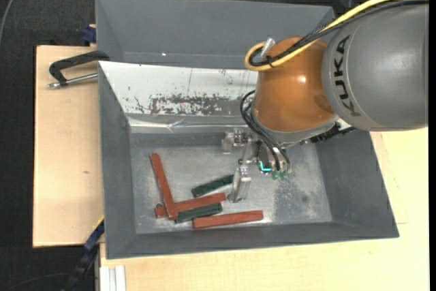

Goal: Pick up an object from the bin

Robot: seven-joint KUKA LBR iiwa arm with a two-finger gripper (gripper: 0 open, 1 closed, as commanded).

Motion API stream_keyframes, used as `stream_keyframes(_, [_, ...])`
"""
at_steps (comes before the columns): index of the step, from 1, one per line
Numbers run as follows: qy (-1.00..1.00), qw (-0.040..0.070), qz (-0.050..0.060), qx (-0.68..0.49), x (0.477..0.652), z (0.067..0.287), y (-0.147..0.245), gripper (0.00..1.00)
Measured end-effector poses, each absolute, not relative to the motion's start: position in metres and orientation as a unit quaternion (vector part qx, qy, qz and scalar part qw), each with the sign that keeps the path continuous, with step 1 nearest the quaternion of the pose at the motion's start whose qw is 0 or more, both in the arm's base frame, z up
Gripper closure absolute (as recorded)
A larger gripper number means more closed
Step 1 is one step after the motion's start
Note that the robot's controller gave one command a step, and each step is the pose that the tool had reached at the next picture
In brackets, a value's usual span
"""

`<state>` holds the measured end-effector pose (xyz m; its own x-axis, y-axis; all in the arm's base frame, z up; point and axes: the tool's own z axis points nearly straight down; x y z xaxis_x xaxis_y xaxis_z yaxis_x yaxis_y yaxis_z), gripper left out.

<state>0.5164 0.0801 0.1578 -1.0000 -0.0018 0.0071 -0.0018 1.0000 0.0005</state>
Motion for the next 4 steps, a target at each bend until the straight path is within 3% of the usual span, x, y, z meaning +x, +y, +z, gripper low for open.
stream_keyframes(1, [-0.998,0.003,0.000,0.068,0.540,0.068,0.077,0.00])
stream_keyframes(2, [-0.996,-0.001,-0.001,0.092,0.516,0.071,0.096,0.00])
stream_keyframes(3, [-0.977,-0.002,0.000,0.211,0.507,0.071,0.063,0.00])
stream_keyframes(4, [-0.977,-0.003,0.000,0.211,0.507,0.071,0.063,1.00])
